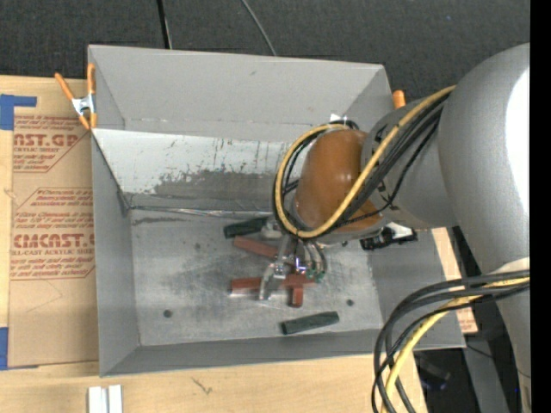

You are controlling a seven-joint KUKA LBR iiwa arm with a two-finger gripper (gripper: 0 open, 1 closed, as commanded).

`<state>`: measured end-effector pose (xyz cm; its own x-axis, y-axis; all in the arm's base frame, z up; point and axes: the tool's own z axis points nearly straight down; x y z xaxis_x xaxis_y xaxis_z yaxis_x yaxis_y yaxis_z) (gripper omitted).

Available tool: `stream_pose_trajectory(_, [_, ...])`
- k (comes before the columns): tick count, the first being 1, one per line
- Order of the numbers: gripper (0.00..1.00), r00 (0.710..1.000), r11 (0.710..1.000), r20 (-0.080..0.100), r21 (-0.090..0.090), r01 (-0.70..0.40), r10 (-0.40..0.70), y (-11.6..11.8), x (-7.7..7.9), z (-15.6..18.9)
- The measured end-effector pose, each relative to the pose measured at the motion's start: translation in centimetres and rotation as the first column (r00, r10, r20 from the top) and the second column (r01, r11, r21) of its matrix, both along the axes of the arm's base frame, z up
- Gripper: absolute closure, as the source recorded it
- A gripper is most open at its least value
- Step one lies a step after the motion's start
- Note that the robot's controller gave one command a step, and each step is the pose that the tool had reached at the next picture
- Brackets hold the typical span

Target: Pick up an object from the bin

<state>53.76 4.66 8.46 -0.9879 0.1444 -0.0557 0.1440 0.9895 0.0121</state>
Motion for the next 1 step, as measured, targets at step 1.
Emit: stream_pose_trajectory(1, [1.0,0.999,1.0,-0.043,-0.002,-0.004,0.004,0.04,-0.93,-0.66])
